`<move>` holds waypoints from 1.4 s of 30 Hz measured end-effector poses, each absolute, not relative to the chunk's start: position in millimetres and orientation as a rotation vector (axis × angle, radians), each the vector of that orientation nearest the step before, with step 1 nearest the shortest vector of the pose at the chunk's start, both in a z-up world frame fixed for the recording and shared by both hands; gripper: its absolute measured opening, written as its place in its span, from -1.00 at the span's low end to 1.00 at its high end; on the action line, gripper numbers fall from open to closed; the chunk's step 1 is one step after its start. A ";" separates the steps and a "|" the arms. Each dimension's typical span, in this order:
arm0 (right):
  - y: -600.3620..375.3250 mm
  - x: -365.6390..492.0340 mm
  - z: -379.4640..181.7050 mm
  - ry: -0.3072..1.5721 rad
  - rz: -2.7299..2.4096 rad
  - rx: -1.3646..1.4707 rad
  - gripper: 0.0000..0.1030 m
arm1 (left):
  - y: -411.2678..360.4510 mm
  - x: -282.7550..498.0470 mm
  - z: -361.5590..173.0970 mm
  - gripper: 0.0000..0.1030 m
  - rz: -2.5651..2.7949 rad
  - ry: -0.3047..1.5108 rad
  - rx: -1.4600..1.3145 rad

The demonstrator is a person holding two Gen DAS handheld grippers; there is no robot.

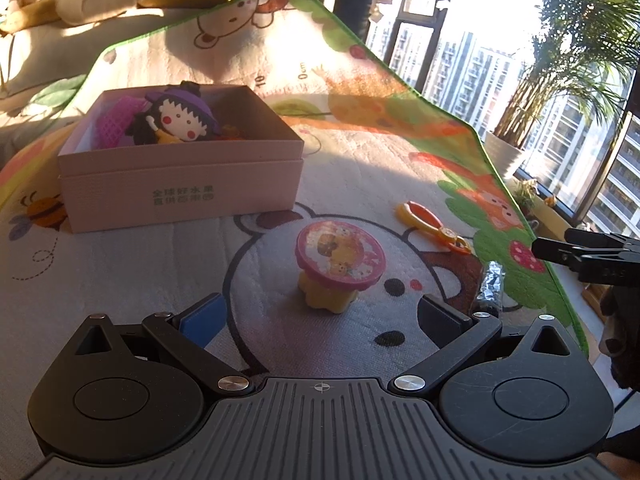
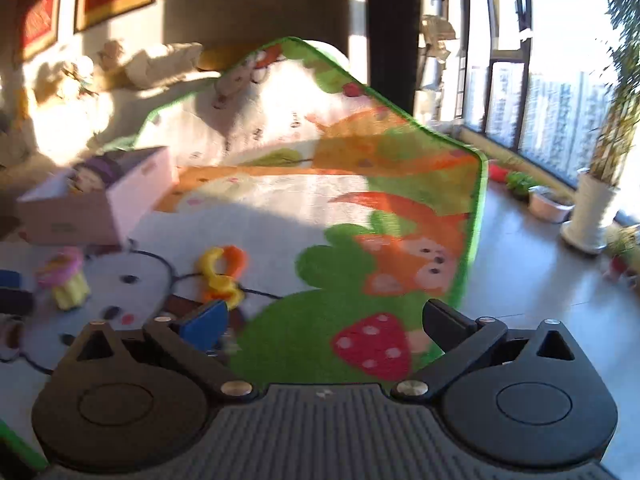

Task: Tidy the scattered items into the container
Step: 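Move the left gripper toward the pink-lidded cup toy while the right gripper holds the stick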

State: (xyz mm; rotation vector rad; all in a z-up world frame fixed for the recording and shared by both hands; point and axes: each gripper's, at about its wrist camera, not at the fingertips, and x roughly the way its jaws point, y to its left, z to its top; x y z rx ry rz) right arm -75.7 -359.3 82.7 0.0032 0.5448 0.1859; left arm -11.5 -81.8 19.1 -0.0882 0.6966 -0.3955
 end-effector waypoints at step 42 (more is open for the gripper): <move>-309.3 -101.8 60.0 0.572 0.394 -0.060 0.63 | -129.9 0.1 21.6 0.36 -0.341 0.599 0.171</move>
